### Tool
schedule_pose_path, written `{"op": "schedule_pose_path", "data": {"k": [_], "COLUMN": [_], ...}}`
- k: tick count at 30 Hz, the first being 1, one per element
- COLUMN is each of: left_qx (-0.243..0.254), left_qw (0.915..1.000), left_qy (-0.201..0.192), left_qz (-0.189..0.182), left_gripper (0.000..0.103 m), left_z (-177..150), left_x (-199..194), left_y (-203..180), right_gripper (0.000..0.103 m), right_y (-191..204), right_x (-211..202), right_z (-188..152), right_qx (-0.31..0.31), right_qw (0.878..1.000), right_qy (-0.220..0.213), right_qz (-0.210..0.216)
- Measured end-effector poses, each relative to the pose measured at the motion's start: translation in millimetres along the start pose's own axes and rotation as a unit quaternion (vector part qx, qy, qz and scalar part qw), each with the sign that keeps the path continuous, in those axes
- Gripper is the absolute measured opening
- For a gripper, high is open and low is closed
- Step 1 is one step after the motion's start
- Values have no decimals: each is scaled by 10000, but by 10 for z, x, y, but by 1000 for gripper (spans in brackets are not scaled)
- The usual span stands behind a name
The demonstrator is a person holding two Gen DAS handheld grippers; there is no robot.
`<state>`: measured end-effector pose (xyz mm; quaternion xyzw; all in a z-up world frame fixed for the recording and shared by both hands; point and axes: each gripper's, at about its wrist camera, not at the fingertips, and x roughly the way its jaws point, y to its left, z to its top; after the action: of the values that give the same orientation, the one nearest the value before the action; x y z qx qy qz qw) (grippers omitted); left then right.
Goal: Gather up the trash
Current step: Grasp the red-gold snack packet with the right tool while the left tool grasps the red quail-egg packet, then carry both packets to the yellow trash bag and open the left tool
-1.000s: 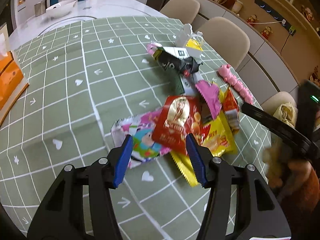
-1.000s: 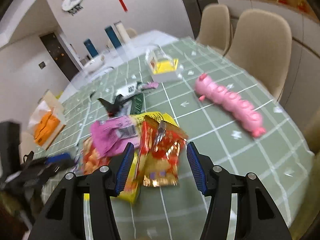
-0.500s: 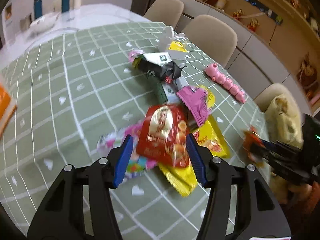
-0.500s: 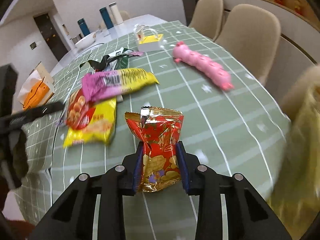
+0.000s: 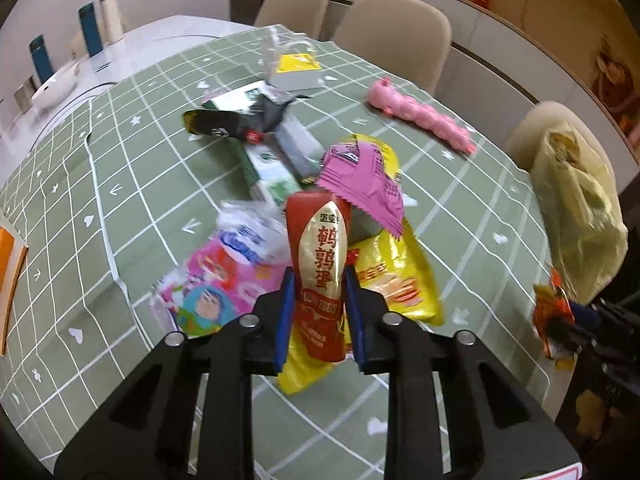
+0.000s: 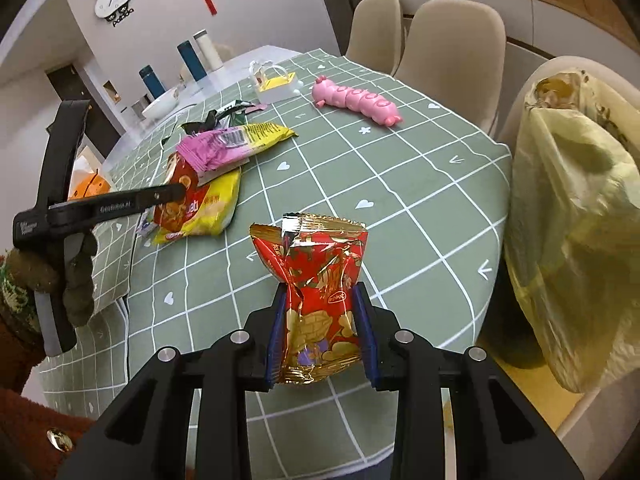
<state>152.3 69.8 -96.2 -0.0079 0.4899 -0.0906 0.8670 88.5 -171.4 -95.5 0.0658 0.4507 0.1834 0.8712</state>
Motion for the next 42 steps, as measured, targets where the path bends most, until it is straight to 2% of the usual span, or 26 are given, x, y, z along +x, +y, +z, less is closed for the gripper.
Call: {"op": "schedule_pose_path", "data": {"k": [5,17,22,32,42], "left_qx": [-43,144,199,176,335], "left_qw": [9993,9978,9974,9945,9934], "left_qy": [10,-3,-3,409,279], "left_qz": [-374,-644,-696,-945,-1058], "left_gripper": [20,20,20,20,20], "left_z": [-109,-235,-240,-436,-256], "left_x": [-185,-498,-538,-392,-493], "left_y": [-119,-382,-441,-530,-717], "right_gripper": [31,31,31,31,31], "right_y": [9,58,33,16,13], "right_x": [-24,-98,-119,-147,-389], "right_z": [-14,-30,-42,-55,16], "right_qx": [-51,-237,-205,-186,-307], "right_qw": [10000,9996,9996,9996,9984], "right_qy": [-24,-80,-87,-117,-431], "right_qz": [-26,-125,-148,-199,-186]}}
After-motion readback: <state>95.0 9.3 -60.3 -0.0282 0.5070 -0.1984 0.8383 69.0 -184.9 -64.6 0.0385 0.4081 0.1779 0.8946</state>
